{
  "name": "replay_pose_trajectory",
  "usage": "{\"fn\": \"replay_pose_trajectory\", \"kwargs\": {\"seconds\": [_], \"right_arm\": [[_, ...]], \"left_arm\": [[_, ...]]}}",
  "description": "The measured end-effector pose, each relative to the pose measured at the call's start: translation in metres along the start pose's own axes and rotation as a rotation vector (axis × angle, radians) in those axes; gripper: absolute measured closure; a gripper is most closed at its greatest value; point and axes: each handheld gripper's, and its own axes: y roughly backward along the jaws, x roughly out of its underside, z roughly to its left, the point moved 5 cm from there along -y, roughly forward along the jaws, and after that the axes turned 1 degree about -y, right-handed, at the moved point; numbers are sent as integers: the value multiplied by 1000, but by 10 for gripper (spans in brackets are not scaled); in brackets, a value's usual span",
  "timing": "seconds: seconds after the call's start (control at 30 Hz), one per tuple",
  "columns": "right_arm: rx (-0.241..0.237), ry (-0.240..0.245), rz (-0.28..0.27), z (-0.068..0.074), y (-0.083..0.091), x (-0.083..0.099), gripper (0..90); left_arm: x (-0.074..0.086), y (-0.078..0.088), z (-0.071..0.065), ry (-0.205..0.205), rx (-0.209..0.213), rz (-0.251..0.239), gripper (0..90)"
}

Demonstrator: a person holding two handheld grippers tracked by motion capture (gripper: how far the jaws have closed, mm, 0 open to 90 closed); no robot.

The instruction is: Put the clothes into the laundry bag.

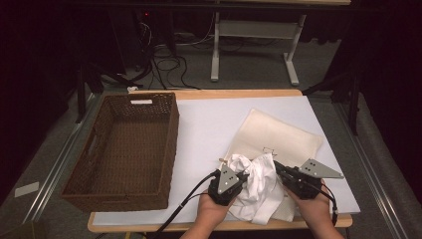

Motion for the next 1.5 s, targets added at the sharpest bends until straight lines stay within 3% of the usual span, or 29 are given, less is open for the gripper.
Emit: {"fn": "replay_pose_trajectory", "kwargs": {"seconds": [0.3, 0.5, 0.77, 0.87, 1.0, 1.07, 1.23, 1.37, 1.5], "right_arm": [[8, -5, -24, -2, -2, -7, 879], [4, 0, -33, -1, -2, -9, 880], [-6, 3, -39, 4, 1, -10, 880], [-6, -1, -37, 4, 2, -9, 880], [-8, 4, -42, 5, 3, -9, 880], [-7, 0, -44, 4, 3, -9, 880], [-7, 0, -42, 4, 3, -8, 880], [-8, 1, -43, 3, 4, -8, 880], [-10, 1, -41, 3, 4, -7, 879]], "left_arm": [[4, 3, -12, -20, 25, 10, 868], [5, 3, -14, -1, 37, 18, 868], [-8, -19, 2, 4, -20, 63, 867], [-11, -29, 9, 22, -44, 82, 866], [-10, -37, 11, 5, -63, 107, 862], [-10, -38, 13, 16, -71, 101, 853], [-11, -29, 15, 48, -65, 61, 719], [-11, -8, 15, 46, -71, -3, 581], [-10, 12, 17, 49, -86, -38, 523]]}}
